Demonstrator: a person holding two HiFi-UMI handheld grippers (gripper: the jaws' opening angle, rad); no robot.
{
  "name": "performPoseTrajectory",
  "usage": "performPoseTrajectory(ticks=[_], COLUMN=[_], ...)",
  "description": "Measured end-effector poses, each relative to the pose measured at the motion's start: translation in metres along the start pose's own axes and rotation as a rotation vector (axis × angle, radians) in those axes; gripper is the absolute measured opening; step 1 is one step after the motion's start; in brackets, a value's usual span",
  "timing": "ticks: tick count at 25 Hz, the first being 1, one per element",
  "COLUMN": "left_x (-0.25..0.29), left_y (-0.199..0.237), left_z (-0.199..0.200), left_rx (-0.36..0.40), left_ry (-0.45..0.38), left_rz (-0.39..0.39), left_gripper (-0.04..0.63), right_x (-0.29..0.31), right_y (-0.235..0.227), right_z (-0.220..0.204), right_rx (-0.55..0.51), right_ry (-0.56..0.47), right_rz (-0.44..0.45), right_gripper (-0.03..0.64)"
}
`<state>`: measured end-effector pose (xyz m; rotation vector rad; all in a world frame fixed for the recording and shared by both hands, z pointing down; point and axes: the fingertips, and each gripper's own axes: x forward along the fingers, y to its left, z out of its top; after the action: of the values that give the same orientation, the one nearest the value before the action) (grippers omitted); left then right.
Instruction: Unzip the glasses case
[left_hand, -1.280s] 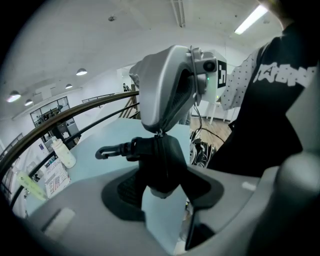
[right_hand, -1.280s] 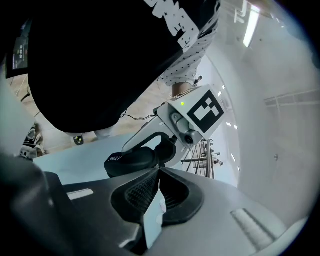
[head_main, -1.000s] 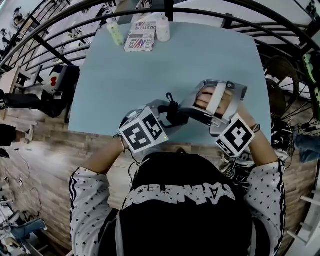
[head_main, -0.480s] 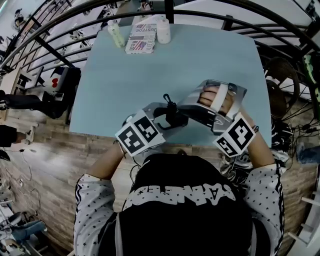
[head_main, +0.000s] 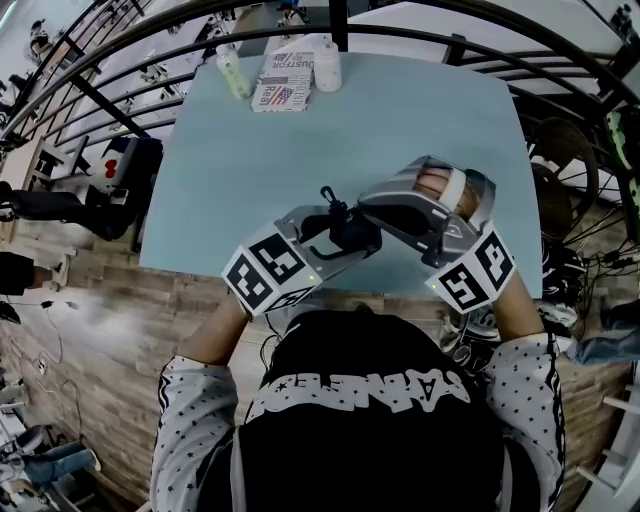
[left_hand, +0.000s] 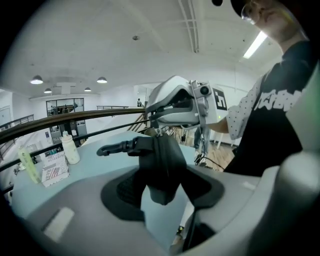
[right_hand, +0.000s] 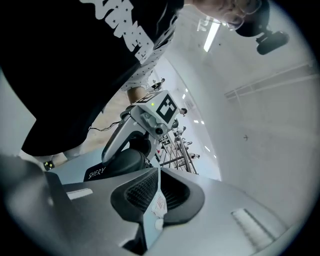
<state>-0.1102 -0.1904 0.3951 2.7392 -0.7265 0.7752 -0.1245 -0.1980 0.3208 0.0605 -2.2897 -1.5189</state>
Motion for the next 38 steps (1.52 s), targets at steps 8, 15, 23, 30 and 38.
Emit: performPoseTrajectory(ticks=[8,15,23,30,38], left_x=[-0.011,-0.019,-0.036,-0.05,-0.053], left_y=[0.011,0.023,0.04,0.055,0.062], left_z=[0.013,0.03,0.043,0.035,0.025], left_rx=[-0.121,-0.269,-0.409,-0.483,-0.513], left_ry=[-0.129,-0.299,-0.471,-0.527,-0.525], left_rz=[0.019,0.034,0.052,0.105,0.156], left_gripper=[0.0,0.0,0.0,0.0,0.0], right_x=[-0.011,-0.033,-0.054,-0.056,-0.052], right_y=[-0.015,-0.021,-0.025,-0.014,-0.002], right_z=[-0.016,-0.035,-0.06,-0.07,-0.069], right_rx=[0.219,0.516,0.886,1.018,1.069], right_ry=[-0.011,-0.05,-0.145,-0.152,-0.168], right_rz=[-0.155,-0.306,-0.48,-0.52,-0.516], right_gripper=[0.005,0.005,0.005,0.005,0.005])
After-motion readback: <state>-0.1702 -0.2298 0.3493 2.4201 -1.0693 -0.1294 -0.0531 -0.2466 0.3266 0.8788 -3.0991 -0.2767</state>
